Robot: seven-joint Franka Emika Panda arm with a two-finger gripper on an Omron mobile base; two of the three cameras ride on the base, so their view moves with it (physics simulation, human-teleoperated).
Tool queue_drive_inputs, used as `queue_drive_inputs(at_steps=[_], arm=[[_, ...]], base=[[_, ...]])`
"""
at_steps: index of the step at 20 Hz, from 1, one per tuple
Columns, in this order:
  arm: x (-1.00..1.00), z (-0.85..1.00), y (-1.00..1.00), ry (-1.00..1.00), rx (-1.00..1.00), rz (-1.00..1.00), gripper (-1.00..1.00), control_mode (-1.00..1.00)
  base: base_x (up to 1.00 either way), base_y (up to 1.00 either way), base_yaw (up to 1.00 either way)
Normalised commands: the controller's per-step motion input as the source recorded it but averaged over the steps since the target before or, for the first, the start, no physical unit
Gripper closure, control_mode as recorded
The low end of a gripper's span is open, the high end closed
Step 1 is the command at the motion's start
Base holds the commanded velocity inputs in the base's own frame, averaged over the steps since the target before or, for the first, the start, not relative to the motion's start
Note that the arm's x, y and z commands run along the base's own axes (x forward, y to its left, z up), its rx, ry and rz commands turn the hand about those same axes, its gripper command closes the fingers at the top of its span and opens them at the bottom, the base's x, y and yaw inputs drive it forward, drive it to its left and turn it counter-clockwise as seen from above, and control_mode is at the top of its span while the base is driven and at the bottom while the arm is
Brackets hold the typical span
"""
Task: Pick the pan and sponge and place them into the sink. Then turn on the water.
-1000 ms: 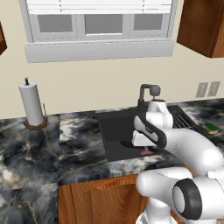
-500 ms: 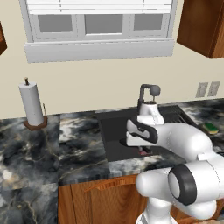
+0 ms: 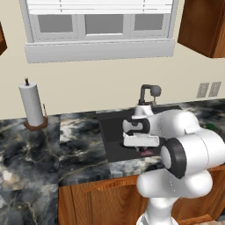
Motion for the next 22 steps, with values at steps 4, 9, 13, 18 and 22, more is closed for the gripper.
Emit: queue_drive_inputs(at_steps=[4, 9, 13, 18, 22], arm=[[0.39, -0.17, 0.03, 0.11, -0.02, -0.06, 1.0, -1.0], [0.31, -0.23, 0.02, 0.06, -0.02, -0.05, 1.0, -1.0], [0.23, -0.3, 0.05, 0.04, -0.03, -0.04, 1.0, -1.0], [0.17, -0.39, 0.07, 0.02, -0.03, -0.03, 1.0, -1.0], [0.19, -0.4, 0.02, 0.0, -0.03, -0.02, 1.0, -1.0]], base=[[0.0, 0.0, 0.0], [0.0, 0.0, 0.0], [0.0, 0.0, 0.0], [0.0, 0.0, 0.0], [0.0, 0.0, 0.0]])
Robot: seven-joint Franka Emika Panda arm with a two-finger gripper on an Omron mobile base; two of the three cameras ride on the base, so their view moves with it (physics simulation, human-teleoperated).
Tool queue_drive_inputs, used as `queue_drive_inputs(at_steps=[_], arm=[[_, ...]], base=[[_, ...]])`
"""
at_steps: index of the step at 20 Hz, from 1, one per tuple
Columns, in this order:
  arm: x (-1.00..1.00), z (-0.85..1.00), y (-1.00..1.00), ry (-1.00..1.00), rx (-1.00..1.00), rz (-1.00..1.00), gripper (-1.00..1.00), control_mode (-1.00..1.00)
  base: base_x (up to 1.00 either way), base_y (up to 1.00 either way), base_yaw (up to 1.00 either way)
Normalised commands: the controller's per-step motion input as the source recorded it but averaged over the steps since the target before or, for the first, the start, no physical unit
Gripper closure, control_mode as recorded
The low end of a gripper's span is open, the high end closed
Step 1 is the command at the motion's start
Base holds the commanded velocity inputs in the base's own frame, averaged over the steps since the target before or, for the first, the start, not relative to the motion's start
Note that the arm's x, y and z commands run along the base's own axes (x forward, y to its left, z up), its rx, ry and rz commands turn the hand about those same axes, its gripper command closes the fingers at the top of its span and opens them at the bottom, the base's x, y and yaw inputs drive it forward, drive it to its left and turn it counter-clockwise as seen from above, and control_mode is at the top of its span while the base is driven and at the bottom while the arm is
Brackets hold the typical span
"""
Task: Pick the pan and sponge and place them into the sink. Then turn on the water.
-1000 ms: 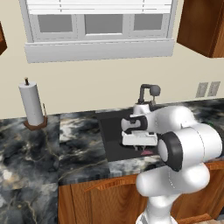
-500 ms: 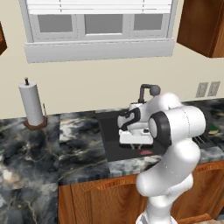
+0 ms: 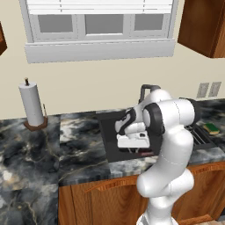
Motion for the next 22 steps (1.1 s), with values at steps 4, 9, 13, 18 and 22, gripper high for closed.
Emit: queue_drive_inputs(at_steps=[4, 9, 13, 18, 22], arm=[[0.19, -0.38, 0.0, 0.0, -0.03, 0.0, 1.0, -1.0], [0.22, -0.38, 0.0, 0.0, -0.02, 0.0, 1.0, -1.0], [0.25, -0.37, 0.0, 0.0, -0.01, 0.0, 1.0, -1.0], [0.28, -0.33, 0.0, 0.0, 0.0, 0.0, 1.0, -1.0], [0.3, -0.26, 0.0, 0.0, 0.0, 0.0, 1.0, -1.0]], base=[[0.0, 0.0, 0.0], [0.0, 0.0, 0.0], [0.0, 0.0, 0.0], [0.0, 0.0, 0.0], [0.0, 0.0, 0.0]])
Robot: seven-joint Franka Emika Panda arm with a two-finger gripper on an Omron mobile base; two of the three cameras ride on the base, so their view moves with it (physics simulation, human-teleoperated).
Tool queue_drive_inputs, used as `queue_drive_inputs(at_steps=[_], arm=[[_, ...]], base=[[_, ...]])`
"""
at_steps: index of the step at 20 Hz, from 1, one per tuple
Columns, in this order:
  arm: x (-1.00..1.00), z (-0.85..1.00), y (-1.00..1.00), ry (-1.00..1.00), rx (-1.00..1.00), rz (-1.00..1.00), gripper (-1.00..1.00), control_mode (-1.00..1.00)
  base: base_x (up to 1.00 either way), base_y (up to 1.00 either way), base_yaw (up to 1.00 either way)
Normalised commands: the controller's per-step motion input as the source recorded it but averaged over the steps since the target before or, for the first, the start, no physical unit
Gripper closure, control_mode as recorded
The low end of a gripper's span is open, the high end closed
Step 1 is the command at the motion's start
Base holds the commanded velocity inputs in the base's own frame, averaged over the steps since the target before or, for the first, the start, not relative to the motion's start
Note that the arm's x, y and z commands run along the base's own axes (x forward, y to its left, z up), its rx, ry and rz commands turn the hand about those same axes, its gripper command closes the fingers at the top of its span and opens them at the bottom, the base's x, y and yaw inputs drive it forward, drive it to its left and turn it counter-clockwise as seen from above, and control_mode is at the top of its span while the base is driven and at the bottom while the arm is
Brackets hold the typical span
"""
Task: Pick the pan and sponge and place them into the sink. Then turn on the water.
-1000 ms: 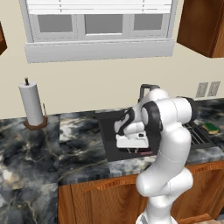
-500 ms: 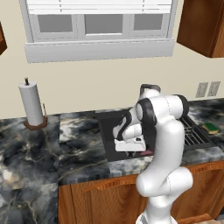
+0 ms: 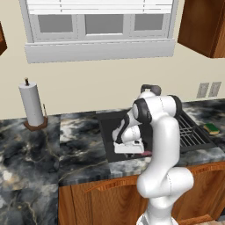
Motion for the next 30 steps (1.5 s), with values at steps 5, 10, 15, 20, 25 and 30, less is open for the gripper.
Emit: queue_drive_inputs(at_steps=[5, 10, 15, 20, 25, 30], arm=[[0.29, -0.06, 0.02, 0.0, 0.0, -0.01, -1.0, -1.0], [0.25, 0.0, 0.0, 0.0, 0.0, -0.01, -1.0, -1.0], [0.18, 0.0, 0.0, 0.0, 0.0, -0.01, -1.0, -1.0], [0.0, 0.21, 0.0, -0.02, 0.0, 0.0, -1.0, -1.0], [-0.11, 0.37, 0.0, -0.04, 0.0, 0.0, -1.0, -1.0], [-0.21, 0.44, 0.0, -0.05, 0.0, 0.0, -1.0, -1.0]], base=[[0.0, 0.0, 0.0], [0.0, 0.0, 0.0], [0.0, 0.0, 0.0], [0.0, 0.0, 0.0], [0.0, 0.0, 0.0], [0.0, 0.0, 0.0]])
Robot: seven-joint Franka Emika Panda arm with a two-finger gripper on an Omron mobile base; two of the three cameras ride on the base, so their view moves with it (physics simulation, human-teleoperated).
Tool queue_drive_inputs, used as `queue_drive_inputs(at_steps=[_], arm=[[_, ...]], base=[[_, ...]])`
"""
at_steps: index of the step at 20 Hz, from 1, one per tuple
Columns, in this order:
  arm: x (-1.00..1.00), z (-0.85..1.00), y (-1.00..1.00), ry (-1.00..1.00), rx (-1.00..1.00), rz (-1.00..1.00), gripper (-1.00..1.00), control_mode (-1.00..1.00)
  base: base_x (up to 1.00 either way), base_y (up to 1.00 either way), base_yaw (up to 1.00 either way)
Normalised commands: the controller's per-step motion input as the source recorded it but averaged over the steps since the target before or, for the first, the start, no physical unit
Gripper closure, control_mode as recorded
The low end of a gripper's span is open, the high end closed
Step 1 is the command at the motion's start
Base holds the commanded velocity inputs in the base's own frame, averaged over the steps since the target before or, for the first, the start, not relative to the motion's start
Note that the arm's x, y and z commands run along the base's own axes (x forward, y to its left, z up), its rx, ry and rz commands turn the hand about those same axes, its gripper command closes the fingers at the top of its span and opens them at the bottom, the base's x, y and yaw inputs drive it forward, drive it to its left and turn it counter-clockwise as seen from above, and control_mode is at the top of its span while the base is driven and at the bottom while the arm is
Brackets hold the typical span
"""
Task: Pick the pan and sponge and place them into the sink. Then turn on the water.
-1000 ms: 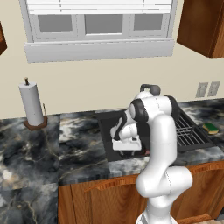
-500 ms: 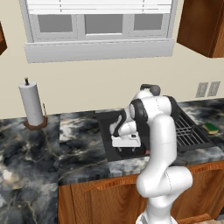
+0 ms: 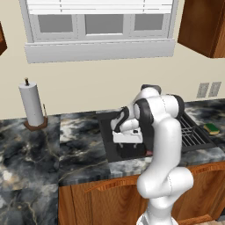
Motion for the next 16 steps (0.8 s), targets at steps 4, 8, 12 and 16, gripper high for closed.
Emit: queue_drive_inputs(at_steps=[4, 8, 12, 16], arm=[[-0.38, 0.44, -0.03, -0.04, 0.0, 0.0, -1.0, -1.0], [-0.52, 0.35, -0.08, -0.08, 0.0, 0.01, -1.0, -1.0], [-0.57, 0.29, -0.07, -0.09, 0.0, 0.01, -1.0, -1.0], [-0.6, 0.25, -0.01, -0.06, 0.02, 0.01, -1.0, -1.0]], base=[[0.0, 0.0, 0.0], [0.0, 0.0, 0.0], [0.0, 0.0, 0.0], [0.0, 0.0, 0.0]])
